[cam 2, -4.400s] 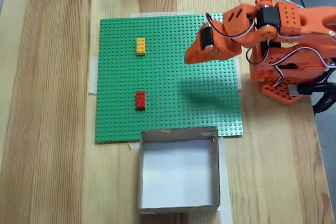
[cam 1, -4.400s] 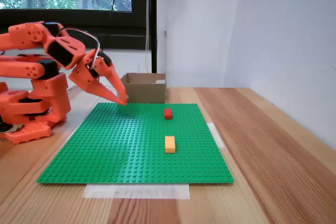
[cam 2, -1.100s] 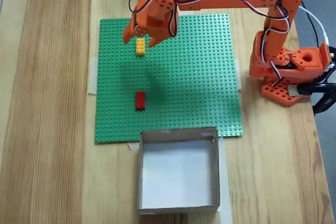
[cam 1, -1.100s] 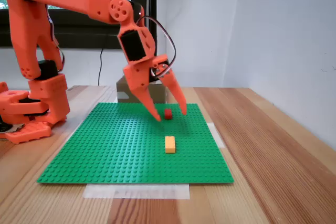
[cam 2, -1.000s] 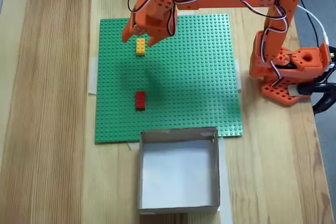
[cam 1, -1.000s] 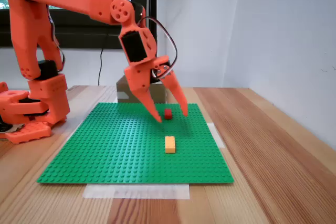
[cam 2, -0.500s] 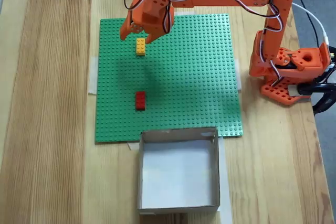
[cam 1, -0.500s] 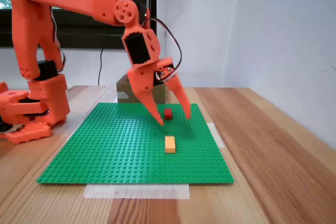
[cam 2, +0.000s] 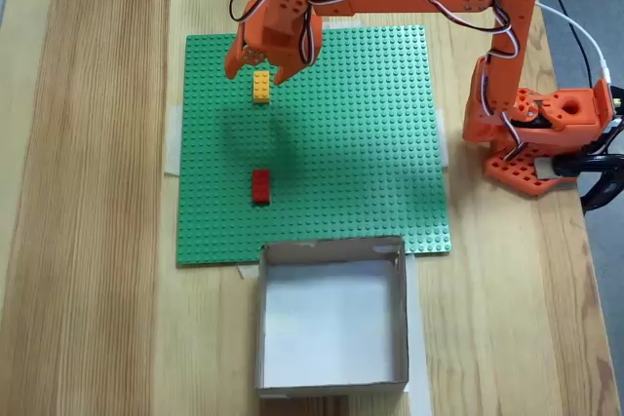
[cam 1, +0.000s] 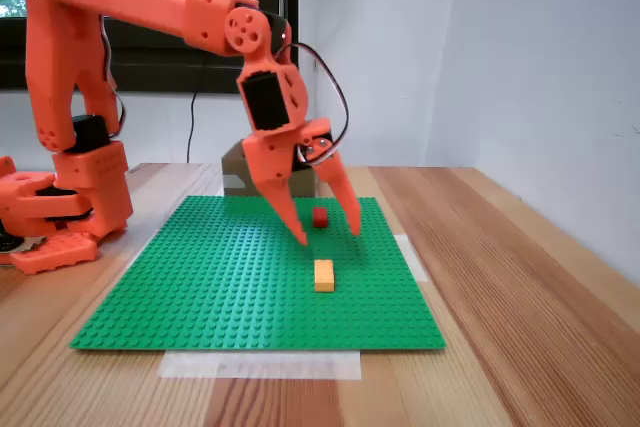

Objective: Pick the yellow lego block and put it in the box.

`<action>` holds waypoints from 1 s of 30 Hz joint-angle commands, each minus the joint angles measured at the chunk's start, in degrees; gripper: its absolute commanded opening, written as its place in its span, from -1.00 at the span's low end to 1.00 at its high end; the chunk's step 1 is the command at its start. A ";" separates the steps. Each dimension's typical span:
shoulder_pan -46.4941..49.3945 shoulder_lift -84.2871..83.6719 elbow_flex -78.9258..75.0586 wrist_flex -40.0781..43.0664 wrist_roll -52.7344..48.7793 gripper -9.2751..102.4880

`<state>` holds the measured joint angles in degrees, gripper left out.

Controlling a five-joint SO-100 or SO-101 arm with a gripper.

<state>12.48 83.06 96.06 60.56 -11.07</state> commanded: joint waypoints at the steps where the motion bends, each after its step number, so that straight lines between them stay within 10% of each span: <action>1: 0.26 0.00 -2.55 0.97 0.44 -0.35; 30: 1.85 -4.48 -5.10 2.99 0.88 -0.37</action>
<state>14.33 78.40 93.16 63.46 -10.02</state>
